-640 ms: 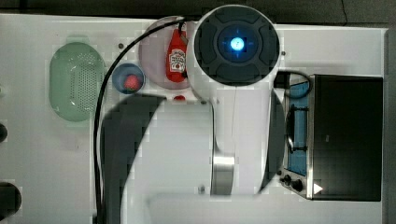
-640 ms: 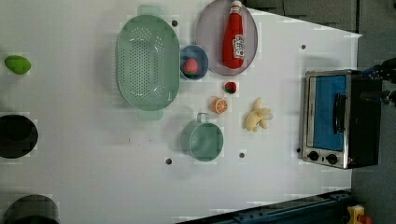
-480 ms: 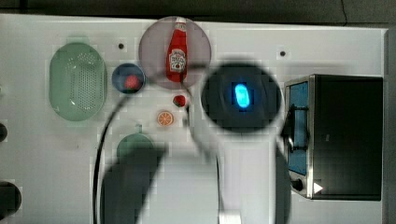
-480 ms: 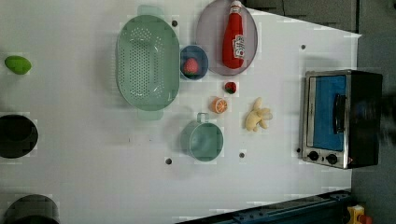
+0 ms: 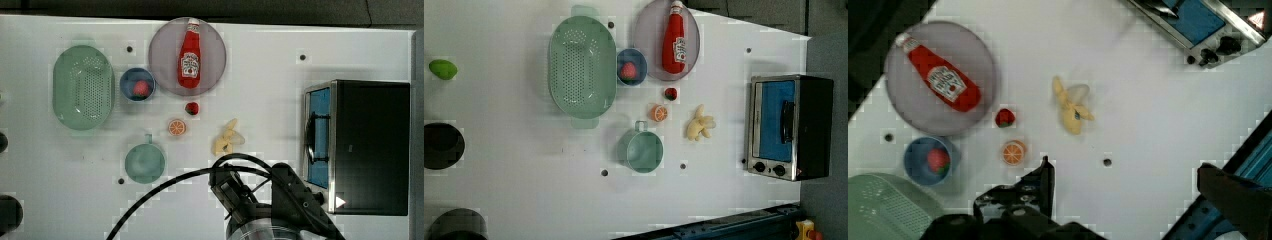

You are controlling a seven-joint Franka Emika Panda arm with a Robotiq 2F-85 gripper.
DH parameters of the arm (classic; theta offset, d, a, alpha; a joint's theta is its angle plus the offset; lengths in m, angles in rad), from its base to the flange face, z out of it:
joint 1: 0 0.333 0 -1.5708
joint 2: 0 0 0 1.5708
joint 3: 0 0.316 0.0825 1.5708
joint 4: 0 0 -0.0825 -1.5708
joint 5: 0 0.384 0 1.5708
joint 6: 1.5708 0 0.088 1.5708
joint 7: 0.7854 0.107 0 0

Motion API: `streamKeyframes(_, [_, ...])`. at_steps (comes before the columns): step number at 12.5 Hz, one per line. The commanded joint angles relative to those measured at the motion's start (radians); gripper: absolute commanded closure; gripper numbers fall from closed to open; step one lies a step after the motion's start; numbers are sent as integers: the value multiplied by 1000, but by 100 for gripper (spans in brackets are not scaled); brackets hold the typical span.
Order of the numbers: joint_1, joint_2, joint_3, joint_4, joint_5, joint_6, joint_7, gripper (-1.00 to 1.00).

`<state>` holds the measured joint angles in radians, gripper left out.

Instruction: Pick banana from table and place on oven.

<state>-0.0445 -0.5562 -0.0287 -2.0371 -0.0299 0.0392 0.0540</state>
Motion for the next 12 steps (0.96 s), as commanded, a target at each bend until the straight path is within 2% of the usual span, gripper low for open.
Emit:
streamKeyframes(1, [23, 186, 7, -60, 16, 55, 43, -100])
streamKeyframes(5, [23, 360, 7, -113, 16, 222, 43, -100])
streamKeyframes(12, [23, 629, 5, -222, 16, 618, 43, -100])
